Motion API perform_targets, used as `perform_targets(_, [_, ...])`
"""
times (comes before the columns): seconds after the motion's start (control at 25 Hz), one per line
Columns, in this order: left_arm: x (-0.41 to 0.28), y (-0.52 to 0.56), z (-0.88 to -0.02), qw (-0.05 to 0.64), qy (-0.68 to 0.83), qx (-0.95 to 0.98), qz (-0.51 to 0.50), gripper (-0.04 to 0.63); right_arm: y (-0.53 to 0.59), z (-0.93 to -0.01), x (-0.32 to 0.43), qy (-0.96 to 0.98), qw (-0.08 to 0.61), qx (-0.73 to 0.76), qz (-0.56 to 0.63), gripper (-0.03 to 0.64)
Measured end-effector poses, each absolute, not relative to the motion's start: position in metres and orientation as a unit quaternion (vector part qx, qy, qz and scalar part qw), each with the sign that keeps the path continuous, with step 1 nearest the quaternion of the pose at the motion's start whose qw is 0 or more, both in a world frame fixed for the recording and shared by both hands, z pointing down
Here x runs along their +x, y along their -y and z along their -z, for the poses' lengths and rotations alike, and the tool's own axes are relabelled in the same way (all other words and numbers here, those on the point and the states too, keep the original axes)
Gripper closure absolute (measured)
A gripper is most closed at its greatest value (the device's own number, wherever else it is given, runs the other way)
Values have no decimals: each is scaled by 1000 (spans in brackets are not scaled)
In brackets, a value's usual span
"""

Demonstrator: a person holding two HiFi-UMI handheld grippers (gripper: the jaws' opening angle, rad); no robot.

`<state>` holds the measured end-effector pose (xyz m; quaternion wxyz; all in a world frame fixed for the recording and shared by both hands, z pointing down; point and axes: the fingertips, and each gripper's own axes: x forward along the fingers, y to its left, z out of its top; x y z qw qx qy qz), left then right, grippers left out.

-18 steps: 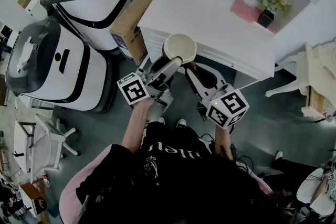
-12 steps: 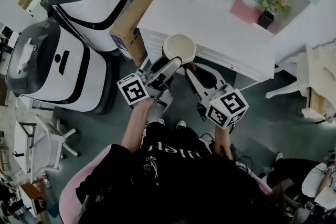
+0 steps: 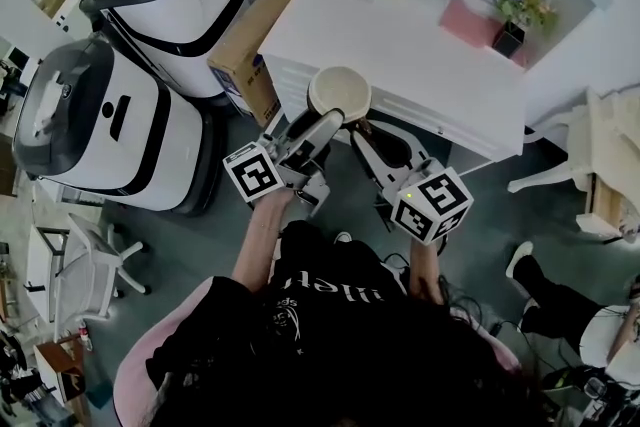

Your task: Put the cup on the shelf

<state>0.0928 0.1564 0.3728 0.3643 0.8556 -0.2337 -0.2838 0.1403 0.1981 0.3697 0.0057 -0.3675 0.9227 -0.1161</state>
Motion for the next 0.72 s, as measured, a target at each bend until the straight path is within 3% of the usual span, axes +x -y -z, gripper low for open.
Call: perform_targets(0.72, [77,-77,-397,383,241,845,286,225,-119,-392,124,-923,-9,-358,137,531])
